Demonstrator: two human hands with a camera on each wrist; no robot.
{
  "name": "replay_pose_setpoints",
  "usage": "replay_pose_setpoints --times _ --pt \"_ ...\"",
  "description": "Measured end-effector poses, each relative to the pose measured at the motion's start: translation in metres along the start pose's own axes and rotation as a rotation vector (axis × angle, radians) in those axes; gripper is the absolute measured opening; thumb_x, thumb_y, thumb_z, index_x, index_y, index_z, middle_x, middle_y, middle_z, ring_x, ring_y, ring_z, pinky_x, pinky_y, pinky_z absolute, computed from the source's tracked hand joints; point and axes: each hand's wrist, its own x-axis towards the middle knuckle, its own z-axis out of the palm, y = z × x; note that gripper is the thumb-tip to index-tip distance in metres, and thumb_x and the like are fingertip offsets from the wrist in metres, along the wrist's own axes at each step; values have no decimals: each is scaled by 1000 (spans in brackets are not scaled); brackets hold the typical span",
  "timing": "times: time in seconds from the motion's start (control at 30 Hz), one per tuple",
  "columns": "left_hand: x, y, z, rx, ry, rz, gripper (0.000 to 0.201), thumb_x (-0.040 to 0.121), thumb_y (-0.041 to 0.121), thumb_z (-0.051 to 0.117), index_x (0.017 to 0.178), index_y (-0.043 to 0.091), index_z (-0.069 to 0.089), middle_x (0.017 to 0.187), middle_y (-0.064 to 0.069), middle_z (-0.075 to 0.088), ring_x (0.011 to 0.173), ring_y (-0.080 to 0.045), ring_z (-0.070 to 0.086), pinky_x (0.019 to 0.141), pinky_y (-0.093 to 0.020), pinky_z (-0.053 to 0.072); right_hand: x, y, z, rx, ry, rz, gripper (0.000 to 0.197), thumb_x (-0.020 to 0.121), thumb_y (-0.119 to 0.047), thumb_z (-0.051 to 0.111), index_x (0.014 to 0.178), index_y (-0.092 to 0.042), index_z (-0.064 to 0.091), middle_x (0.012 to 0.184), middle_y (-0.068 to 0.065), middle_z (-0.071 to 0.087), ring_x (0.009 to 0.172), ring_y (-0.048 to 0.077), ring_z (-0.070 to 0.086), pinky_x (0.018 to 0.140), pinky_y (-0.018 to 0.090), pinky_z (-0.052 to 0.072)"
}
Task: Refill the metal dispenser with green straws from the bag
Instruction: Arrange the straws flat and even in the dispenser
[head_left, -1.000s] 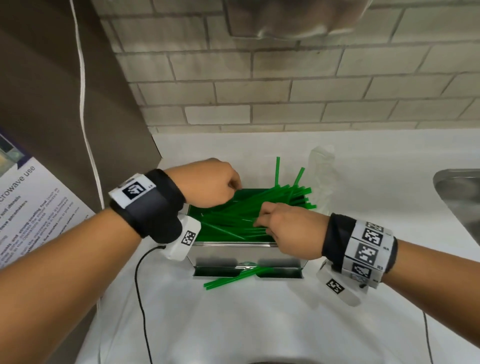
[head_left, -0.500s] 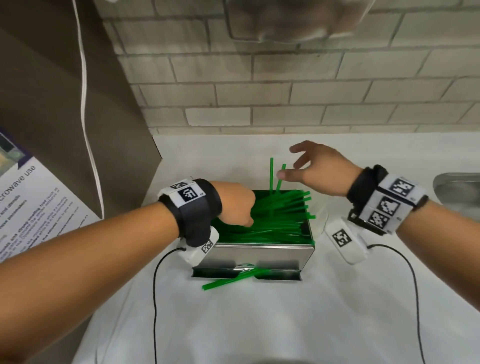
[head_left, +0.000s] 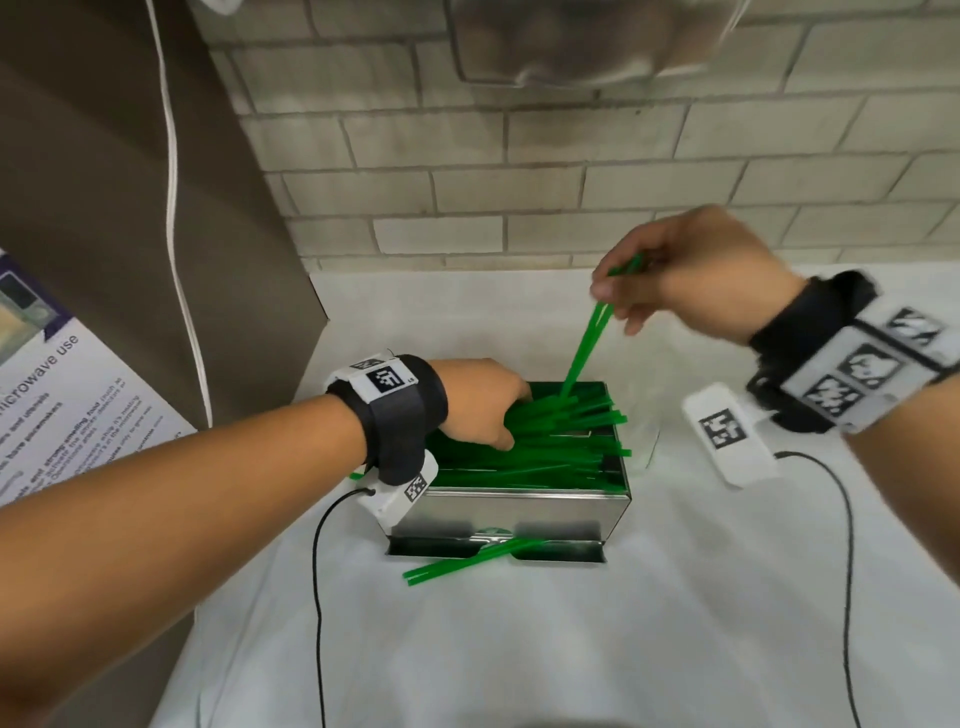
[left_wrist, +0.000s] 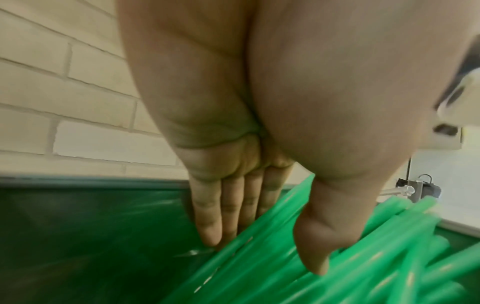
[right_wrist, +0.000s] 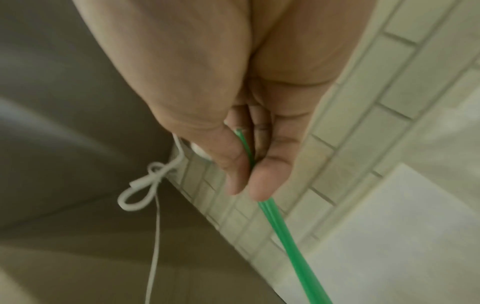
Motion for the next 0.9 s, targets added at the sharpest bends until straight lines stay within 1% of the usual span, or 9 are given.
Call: replay_pose_setpoints --times 0.1,0.23,0.3,0.4,0.57,0.63,0.7,0.77,0.9 --pt "3 6 -7 3 -89 -8 82 90 40 72 156 13 34 141 -8 58 118 -27 60 97 -35 51 -14 -19 -41 29 129 -109 12 78 -11 82 88 -7 77 67 8 75 55 17 71 62 24 61" --pt "13 16 -16 38 -197 5 95 83 40 79 160 17 27 152 -6 48 131 -26 53 108 -38 45 -30 -27 -81 -1 209 -225 11 72 -21 87 78 -16 78 71 12 75 65 39 72 81 46 59" --pt "17 23 -16 90 -211 12 93 83 41 79 158 15 30 149 -5 51 126 -27 55 105 -37 47 -39 -25 -90 -58 193 -248 12 72 -21 87 80 -17 79 71 12 75 64 39 72 80 50 59" --pt "24 36 -12 120 -214 20 70 87 39 76 144 12 46 130 -2 61 100 -23 56 85 -29 46 -48 -21 -95 -75 139 -246 14 70 -17 87 81 -15 79 68 13 74 58 36 71 79 51 59" --pt "30 41 -5 51 -214 56 75 88 36 75 151 13 40 141 -5 57 120 -25 58 96 -31 46 -56 -9 -93 -23 89 -219 19 65 -22 87 80 -14 79 68 16 73 60 39 69 80 49 57" --pt "30 35 -9 -21 -201 67 63 87 36 77 140 14 53 121 1 67 99 -20 62 88 -29 49 -58 -5 -93 3 86 -213 22 62 -25 86 80 -13 79 68 17 73 61 42 69 80 49 57" --pt "30 28 -11 -45 -166 52 36 85 39 78 107 15 64 87 7 64 71 -14 56 73 -28 48 -60 -2 -95 23 90 -215 22 62 -24 86 79 -12 79 67 18 72 61 42 68 79 48 56" --pt "28 21 -13 -67 -157 22 31 83 42 78 78 23 55 71 8 57 60 -12 50 64 -30 45 -61 0 -98 45 86 -219 22 62 -23 86 79 -11 79 68 19 71 61 43 67 79 47 55" --pt "15 6 -19 -169 -74 43 30 85 38 77 76 16 61 64 4 57 54 -16 48 54 -26 40 -61 2 -102 135 72 -225 19 61 -19 85 76 -10 78 69 20 69 63 43 64 67 35 59"
